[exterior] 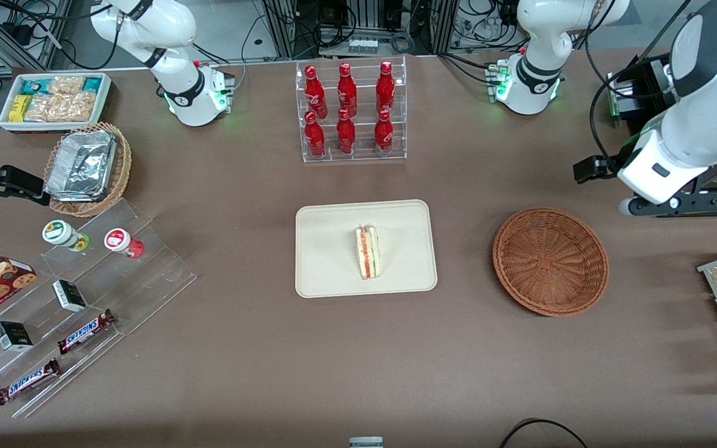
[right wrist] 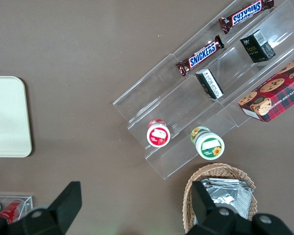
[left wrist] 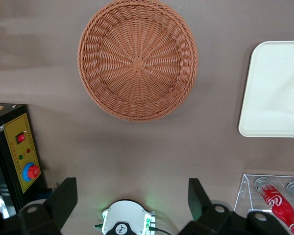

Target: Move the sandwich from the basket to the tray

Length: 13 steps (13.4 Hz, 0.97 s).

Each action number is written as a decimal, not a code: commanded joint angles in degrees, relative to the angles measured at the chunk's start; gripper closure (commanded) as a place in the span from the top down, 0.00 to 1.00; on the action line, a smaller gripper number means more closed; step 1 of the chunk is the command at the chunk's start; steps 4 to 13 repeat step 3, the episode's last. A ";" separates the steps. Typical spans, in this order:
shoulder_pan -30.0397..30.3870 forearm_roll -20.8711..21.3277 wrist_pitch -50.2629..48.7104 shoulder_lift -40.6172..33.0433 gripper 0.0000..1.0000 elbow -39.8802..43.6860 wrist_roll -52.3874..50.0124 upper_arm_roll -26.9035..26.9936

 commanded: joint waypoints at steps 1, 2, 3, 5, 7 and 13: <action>0.18 -0.44 -1.47 -2.16 1.00 -0.19 0.98 1.07; -0.52 -0.53 -1.91 -2.51 1.00 -0.10 0.98 2.56; -0.79 -0.70 -2.00 -3.21 1.00 -0.10 0.98 3.45; -0.79 -0.70 -2.00 -3.21 1.00 -0.10 0.98 3.45; -0.79 -0.70 -2.00 -3.21 1.00 -0.10 0.98 3.45; -0.79 -0.70 -2.00 -3.21 1.00 -0.10 0.98 3.45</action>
